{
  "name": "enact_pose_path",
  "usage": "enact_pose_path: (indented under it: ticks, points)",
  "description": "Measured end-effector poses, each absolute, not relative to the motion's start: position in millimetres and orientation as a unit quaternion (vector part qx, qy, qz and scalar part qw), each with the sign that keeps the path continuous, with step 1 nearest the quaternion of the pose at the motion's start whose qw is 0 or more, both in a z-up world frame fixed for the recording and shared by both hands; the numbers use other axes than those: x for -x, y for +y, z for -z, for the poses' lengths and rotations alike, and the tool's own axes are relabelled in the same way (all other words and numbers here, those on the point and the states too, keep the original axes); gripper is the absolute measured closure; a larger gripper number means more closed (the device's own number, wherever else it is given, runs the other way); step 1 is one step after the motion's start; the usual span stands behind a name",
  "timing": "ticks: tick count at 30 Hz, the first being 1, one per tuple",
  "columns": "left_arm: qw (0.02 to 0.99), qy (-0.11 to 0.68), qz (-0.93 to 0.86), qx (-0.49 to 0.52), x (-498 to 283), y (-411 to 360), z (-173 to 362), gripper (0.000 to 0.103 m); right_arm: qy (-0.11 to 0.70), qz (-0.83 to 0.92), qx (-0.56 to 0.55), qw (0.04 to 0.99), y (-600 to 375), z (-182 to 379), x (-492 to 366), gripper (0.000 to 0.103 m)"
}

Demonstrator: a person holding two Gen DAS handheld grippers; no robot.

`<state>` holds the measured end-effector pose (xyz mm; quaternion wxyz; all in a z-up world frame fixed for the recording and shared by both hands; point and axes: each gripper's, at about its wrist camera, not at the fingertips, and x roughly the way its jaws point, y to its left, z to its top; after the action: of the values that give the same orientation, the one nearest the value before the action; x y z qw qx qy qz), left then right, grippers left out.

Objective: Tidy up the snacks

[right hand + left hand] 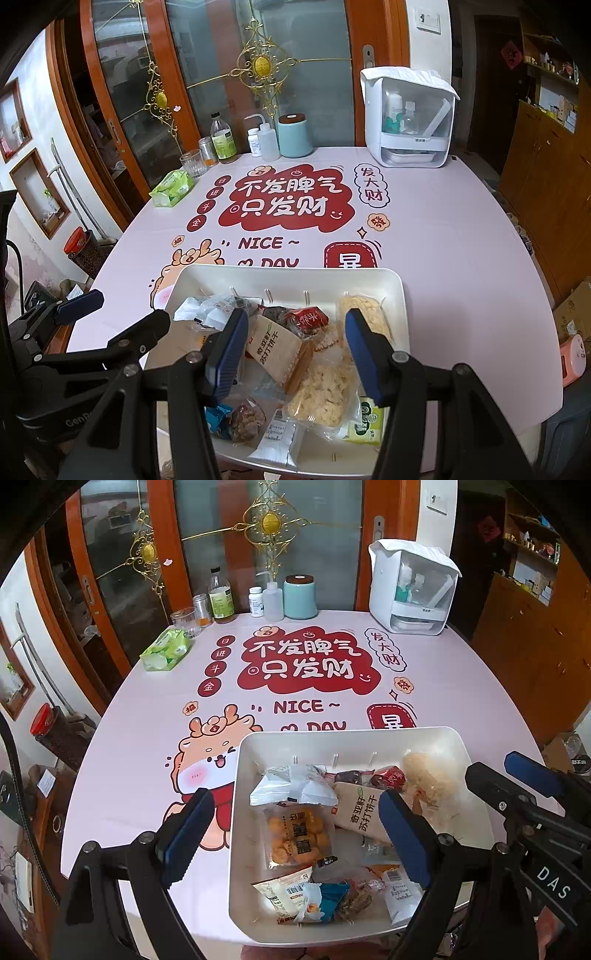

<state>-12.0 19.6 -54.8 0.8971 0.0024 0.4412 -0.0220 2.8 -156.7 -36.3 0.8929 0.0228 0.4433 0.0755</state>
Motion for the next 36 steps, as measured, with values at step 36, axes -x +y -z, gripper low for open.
enact_pose_path:
  ticks: [36]
  points:
    - [0.893,0.449,0.019,-0.006,11.2,23.3,62.0,0.013,0.446,-0.076,-0.025,0.891,-156.1,37.0,-2.5,0.047]
